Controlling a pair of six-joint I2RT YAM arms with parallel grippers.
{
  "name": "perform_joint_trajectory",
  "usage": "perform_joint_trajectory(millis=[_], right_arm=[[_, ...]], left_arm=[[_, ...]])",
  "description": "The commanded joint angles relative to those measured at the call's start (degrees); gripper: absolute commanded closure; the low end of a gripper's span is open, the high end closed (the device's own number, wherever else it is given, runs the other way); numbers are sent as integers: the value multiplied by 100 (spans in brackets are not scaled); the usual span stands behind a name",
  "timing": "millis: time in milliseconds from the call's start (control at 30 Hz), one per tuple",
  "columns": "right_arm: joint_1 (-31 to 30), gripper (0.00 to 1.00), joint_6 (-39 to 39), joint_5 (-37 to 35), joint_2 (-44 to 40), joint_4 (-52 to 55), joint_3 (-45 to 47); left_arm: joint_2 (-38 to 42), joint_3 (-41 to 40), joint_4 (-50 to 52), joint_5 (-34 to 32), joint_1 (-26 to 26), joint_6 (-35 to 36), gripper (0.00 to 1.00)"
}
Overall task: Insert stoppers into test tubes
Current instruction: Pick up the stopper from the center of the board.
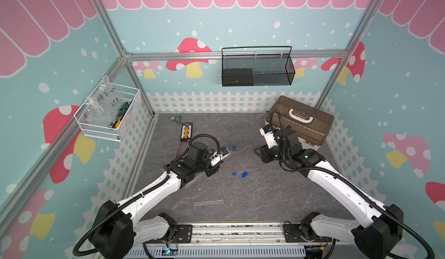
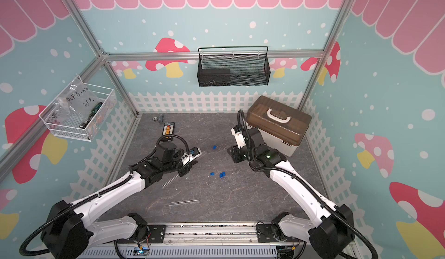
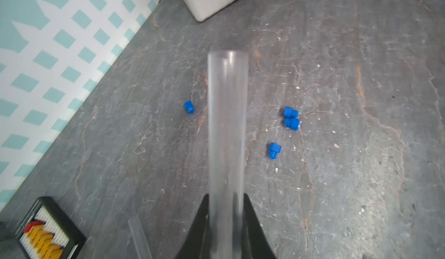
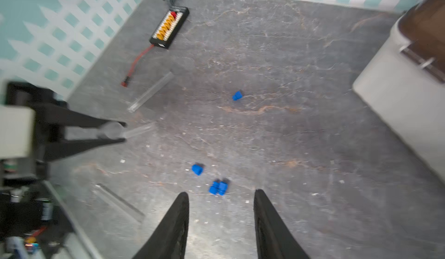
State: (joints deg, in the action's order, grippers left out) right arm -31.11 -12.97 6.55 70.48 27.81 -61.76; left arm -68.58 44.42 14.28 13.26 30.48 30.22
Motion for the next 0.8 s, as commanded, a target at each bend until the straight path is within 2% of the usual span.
perform_joint_trajectory(millis=[0, 167, 300, 467, 767], right_arm=[[-25, 57, 2339, -374, 391, 366, -178], [-109, 54, 4137, 746, 706, 345, 149], [-347, 54, 5038, 1011, 1089, -105, 427], [-587, 55, 5337, 1334, 1815, -531, 354], [-816, 58, 5493, 1437, 2786, -896, 97]], left_arm=[[50, 85, -1, -24, -164, -227, 100], [-28, 106, 71, -121, -546, -180, 100], [1, 71, 203, -292, -866, 13, 100], [55, -62, 350, -482, -1045, 297, 100], [116, -101, 341, -621, -1176, 193, 100]])
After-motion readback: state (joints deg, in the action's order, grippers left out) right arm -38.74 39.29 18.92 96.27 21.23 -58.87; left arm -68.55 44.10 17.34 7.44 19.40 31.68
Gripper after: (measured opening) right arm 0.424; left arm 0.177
